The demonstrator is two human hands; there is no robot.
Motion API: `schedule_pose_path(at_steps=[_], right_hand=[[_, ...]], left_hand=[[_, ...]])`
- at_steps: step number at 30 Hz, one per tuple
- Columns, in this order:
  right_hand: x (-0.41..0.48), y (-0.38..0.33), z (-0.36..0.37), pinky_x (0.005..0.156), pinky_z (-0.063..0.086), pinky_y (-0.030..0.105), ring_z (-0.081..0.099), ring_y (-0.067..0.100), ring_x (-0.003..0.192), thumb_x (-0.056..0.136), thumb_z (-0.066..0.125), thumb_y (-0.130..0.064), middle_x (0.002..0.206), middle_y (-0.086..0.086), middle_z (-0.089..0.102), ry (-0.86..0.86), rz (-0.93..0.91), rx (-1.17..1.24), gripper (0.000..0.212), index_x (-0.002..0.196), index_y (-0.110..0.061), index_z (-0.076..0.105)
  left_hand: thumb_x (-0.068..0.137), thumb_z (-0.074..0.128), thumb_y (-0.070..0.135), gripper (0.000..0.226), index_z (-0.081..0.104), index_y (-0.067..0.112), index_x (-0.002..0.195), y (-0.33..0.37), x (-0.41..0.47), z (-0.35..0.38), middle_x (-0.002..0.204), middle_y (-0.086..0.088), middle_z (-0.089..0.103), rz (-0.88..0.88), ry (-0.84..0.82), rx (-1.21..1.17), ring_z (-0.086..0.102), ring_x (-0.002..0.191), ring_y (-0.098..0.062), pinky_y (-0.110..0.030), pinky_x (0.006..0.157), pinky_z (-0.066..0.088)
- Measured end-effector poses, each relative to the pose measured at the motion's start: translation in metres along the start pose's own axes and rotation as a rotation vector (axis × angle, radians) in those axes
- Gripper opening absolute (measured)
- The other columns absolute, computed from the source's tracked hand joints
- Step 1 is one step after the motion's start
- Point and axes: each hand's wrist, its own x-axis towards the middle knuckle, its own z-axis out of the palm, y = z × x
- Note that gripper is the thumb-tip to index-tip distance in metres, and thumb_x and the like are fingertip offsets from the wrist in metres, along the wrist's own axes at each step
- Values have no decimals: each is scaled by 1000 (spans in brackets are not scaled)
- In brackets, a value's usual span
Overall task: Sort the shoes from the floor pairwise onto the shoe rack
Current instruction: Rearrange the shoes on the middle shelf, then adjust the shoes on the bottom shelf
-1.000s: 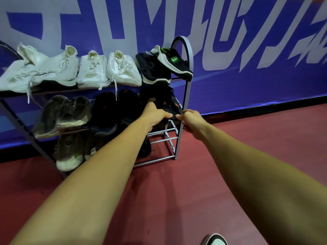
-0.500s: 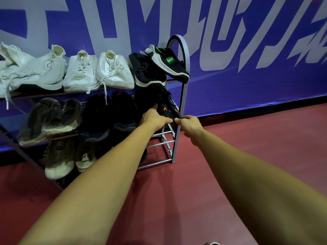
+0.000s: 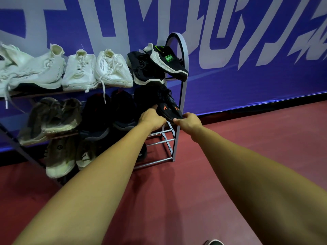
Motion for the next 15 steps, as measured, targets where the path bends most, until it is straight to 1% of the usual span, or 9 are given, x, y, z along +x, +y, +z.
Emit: schedule_pose_path(at_steps=[2,4,7,8,9,10,11,13,15], right_hand=[[-9,-4,-3,78,48,32,60,24,95,91,69,-28,109,8,65,10,-27,-55,37,121,-7,60],[-18,-7,-4,79,52,34,63,25,93,88,70,-26,107,10,67,21,-35,-104,35,116,-7,61],[-32,-13,-2,64,49,31,60,24,80,86,69,-24,100,11,65,50,-17,-182,30,108,-7,60],[-38,-15,-1,57,44,28,58,23,75,84,67,-23,97,10,64,69,-17,-223,28,107,-8,60],[-44,-17,-1,54,41,26,57,23,71,84,65,-21,94,10,63,91,-20,-257,26,106,-8,60],[-49,-20,-1,54,42,27,58,25,72,83,63,-19,94,11,63,107,-19,-276,25,105,-8,61],[-55,-23,0,59,46,29,61,28,77,83,61,-17,96,12,64,109,-18,-278,25,106,-7,62],[-64,-32,6,73,54,36,64,34,90,83,61,-16,102,15,65,62,-52,-263,29,110,-5,63],[-73,-43,16,81,54,36,64,32,97,83,63,-17,103,13,66,-16,-122,-275,30,111,-6,65]], left_hand=[[78,70,20,75,42,25,148,-5,-6,-2,124,-10,66,42,-5,-19,60,115,-28,-37,100,49],[78,70,19,71,46,21,145,-10,-13,-5,121,-11,68,69,-7,-49,62,112,-26,-34,97,50],[78,72,21,60,55,17,135,-15,-25,-12,105,-6,70,67,-12,-87,64,88,-15,-22,73,48],[76,73,24,58,57,18,132,-16,-29,-16,102,-5,70,74,-20,-78,65,86,-14,-22,72,48],[73,73,28,59,59,18,129,-18,-33,-20,103,-6,71,82,-31,-63,66,88,-17,-26,77,51],[69,73,31,60,60,19,127,-21,-38,-25,102,-7,72,83,-40,-50,68,90,-19,-29,83,53],[69,72,30,59,61,19,125,-24,-41,-29,98,-7,73,81,-50,-44,70,87,-20,-32,85,55],[75,71,22,47,61,18,120,-30,-52,-38,84,-4,73,89,-68,-35,69,76,-17,-28,77,54],[78,70,15,39,63,16,117,-38,-63,-47,74,1,69,114,-85,-18,64,69,-15,-25,71,50]])
